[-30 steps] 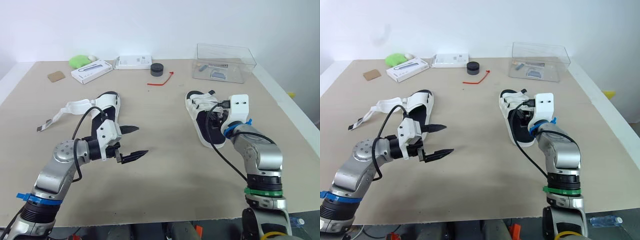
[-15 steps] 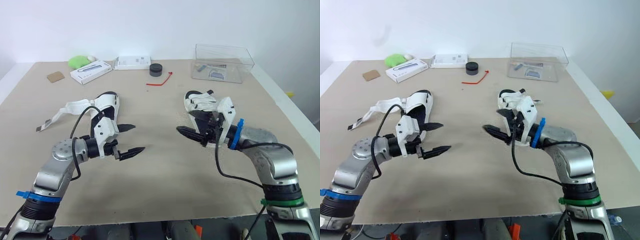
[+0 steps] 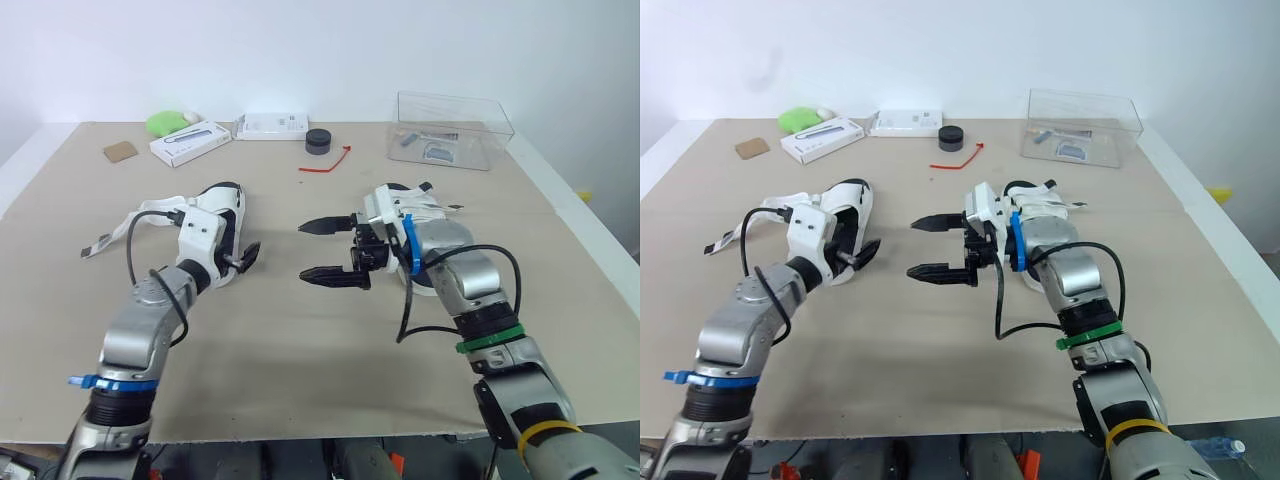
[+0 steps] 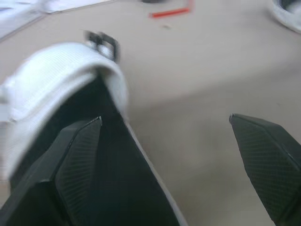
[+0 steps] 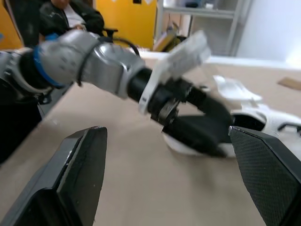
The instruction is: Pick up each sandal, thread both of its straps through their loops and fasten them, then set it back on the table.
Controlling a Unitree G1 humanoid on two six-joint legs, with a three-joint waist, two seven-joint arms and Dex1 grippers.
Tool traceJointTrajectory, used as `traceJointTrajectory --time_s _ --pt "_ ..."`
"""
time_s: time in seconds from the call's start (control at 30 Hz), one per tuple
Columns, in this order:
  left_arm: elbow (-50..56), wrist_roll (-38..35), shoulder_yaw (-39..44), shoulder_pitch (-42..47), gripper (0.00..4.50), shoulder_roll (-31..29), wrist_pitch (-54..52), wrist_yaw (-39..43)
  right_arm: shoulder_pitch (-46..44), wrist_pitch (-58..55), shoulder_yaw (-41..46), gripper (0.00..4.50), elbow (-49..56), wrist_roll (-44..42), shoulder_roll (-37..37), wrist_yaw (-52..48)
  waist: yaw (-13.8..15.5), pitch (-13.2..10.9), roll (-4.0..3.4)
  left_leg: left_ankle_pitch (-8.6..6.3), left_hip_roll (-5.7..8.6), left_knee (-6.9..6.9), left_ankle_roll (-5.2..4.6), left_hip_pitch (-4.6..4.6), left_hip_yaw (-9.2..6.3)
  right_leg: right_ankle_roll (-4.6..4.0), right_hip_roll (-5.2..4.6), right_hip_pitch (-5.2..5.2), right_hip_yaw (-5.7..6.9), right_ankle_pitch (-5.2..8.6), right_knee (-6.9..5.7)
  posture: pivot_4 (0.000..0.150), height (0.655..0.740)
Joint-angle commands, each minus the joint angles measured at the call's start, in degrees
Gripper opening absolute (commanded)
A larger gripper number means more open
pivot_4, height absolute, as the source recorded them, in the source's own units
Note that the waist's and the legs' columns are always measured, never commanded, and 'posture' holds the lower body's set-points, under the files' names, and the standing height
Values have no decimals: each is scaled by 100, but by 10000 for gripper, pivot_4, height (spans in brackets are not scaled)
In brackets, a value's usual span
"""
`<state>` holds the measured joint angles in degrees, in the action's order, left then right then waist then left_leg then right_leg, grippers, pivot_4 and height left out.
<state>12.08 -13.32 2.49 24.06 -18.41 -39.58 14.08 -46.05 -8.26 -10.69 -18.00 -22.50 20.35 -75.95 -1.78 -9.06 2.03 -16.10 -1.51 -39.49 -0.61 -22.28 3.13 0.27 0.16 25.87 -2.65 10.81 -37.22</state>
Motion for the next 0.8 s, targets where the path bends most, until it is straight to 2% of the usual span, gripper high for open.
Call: traceJointTrajectory --time_s 0.03,0.33,0.8 --pt "-13 153 -15 253 45000 221 -239 -386 -283 353 154 44285 -157 133 -95 112 0 0 0 0 0 0 0 0 0 -2 -1 0 1 -1 0 1500 7261" --pt "-1216 296 382 942 45000 695 -46 -1048 -355 630 177 44285 -347 351 -177 326 11 0 0 7 -1 1 13 1 -5 -12 -2 1 14 -11 -2 1500 7261" --pt "-3070 352 139 2032 45000 807 788 -378 -393 811 157 44285 -426 577 -194 545 38 0 0 11 4 2 19 -4 -4 -8 -6 3 17 -15 1 1500 7261"
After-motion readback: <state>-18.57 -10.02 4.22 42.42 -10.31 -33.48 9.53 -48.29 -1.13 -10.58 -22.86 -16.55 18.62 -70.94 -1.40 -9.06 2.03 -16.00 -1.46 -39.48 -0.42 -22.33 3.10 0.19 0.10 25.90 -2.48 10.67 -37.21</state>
